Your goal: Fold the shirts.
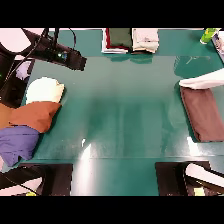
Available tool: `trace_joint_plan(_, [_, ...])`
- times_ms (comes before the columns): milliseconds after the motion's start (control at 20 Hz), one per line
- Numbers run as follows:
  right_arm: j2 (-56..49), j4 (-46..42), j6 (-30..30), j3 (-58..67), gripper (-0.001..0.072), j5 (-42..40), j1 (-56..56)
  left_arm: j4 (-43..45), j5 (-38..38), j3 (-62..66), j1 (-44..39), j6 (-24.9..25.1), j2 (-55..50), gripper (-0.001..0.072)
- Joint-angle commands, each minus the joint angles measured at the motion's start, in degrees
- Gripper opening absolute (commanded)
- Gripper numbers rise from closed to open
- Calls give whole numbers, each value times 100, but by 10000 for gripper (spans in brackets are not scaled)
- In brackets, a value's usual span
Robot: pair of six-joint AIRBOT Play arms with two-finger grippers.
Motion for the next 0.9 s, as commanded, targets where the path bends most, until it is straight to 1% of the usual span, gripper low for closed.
trace_joint_plan(0, [673, -302, -87, -1086, 18, 103, -282, 2, -83, -2, -4, 7, -2, 29])
trace_joint_plan(150, [1287, -892, -92, -2321, 18, 96, -470, 2, -83, -2, -4, 7, -2, 29])
trace_joint_plan(400, [2140, -1019, -90, -4437, 19, -507, -1080, 2, -179, -2, -2, 39, -2, 28])
trace_joint_plan(550, [2358, -1025, -103, -5252, 29, -831, -1403, 2, -236, -2, -2, 48, -2, 29])
trace_joint_plan(600, [2356, -1027, -140, -5412, 195, -855, -1530, 2, -234, -2, -2, 48, -2, 28])
trace_joint_plan(650, [2319, -1025, -195, -5499, 425, -892, -1639, 2, -232, -2, -2, 48, -2, 28])
trace_joint_plan(700, [2240, -1021, -192, -5501, 542, -883, -1766, 2, -223, -2, -2, 46, -2, 29])
trace_joint_plan(750, [2155, -931, -186, -5392, 570, -820, -1886, 2, -201, -2, -2, 46, -2, 28])
trace_joint_plan(850, [2015, -227, -232, -4870, 568, -684, -1923, 0, -170, -2, -2, 44, -2, 28])
